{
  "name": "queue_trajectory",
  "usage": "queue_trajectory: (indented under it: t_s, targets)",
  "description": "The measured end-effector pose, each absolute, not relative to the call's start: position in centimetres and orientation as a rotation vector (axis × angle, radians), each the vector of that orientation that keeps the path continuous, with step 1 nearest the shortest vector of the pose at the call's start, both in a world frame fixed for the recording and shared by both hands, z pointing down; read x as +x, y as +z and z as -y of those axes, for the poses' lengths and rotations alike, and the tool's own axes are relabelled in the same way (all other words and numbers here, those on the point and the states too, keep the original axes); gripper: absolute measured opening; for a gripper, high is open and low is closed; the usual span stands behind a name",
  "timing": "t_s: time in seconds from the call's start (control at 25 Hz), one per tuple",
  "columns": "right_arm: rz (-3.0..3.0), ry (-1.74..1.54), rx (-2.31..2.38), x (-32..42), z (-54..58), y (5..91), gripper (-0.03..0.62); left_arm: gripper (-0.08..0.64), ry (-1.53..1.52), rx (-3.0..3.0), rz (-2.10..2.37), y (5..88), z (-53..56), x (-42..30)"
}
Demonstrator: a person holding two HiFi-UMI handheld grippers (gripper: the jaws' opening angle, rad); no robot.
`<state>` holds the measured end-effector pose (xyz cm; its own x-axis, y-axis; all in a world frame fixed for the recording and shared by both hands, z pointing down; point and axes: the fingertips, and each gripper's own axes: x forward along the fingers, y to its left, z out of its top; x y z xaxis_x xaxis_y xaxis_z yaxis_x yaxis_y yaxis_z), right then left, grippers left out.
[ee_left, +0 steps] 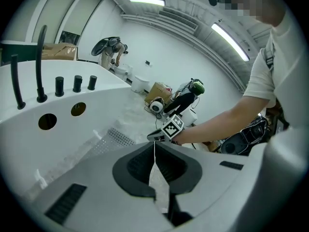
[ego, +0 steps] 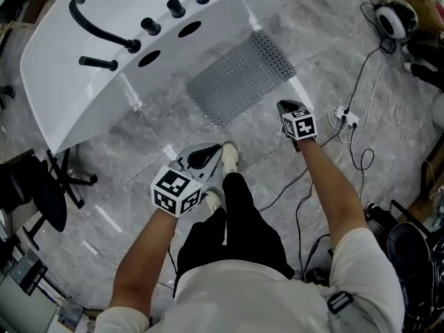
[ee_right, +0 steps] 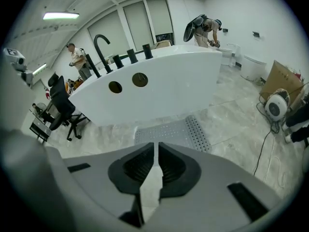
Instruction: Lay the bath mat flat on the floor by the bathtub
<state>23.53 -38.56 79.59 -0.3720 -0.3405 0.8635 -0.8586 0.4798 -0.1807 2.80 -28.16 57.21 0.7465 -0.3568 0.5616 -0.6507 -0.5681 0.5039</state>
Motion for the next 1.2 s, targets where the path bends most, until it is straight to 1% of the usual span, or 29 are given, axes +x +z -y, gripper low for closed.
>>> queue_trajectory:
  t_s: [0.24, 0.44, 0.72, 0.88, 1.0, 1.2]
  targets:
    - [1.999, 0.866, 0.977, 20.2, 31.8, 72.4, 0.028, 0.021, 0.549, 2.273, 0.755, 54.2, 24.3, 1.1]
    - [2.106, 0.795, 0.932, 16.9, 25.6, 64.4, 0.018, 0.021, 0.537, 2.291, 0.763, 51.8, 18.8, -0.3]
    - [2.193, 0.731, 0.783, 11.4, 12.8, 56.4, 0.012, 0.021, 0.5, 2.283, 0.843, 48.0, 9.5, -4.2]
    - [2.239, 0.725, 0.699, 8.4, 6.4, 52.7, 0.011, 0.021, 0.506, 2.275, 0.805, 45.9, 3.5, -6.6]
    - [2.274, 0.692, 0.694, 7.2, 3.6, 49.8, 0.009, 0.021, 0.526, 2.302, 0.807, 44.0, 0.2, -8.2]
    - [2.309, 0.621, 0.727, 5.2, 1.8, 47.1, 0.009, 0.021, 0.465, 2.284, 0.918, 42.0, -2.7, -11.0]
